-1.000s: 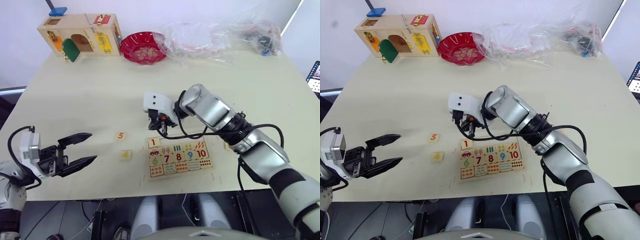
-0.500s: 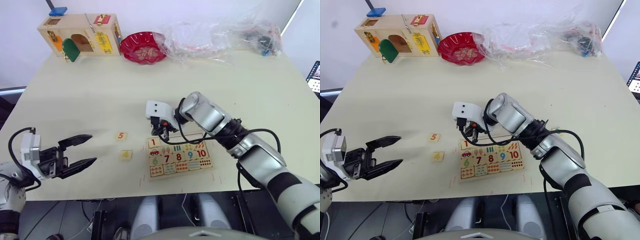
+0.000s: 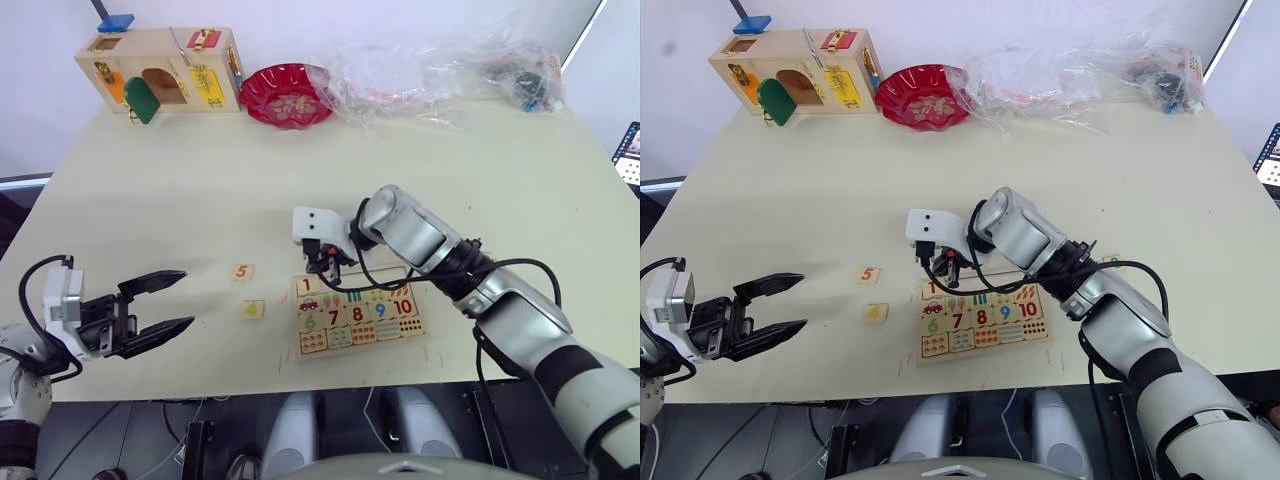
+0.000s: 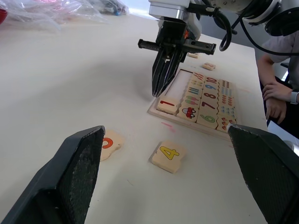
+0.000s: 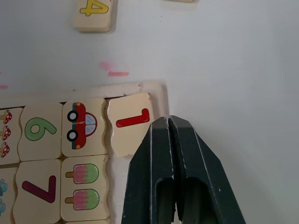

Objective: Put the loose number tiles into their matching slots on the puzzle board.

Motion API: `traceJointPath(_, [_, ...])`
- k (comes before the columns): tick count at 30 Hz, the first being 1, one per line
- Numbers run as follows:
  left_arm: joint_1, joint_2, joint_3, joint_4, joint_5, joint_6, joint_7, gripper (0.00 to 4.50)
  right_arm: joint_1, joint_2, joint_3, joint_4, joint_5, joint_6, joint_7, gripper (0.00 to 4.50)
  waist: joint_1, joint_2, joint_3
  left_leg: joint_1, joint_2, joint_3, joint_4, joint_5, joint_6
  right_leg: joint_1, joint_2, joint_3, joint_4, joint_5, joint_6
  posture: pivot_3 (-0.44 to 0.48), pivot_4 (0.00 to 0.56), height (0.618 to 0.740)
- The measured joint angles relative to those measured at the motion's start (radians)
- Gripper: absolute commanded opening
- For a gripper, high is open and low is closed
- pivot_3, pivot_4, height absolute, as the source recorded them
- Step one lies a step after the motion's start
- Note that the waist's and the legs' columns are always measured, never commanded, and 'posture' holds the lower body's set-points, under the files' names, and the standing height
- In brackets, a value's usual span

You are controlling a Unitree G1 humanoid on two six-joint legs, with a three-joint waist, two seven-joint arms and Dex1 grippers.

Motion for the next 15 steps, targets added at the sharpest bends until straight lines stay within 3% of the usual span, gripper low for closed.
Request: traceJointPath(15, [0.011,0.000,0.000,0.000,-0.001,0.000,0.000,4.50,0.020,-0.002,0.000,-0.016,-0.019,0.003,0.012,0.04,0.000,0.000,0.000,0.000,0.000,0.000,0.000,0.000,0.000,0.000,0.000,0.000,0.000,0.000,0.000,0.000,0.150,0.740])
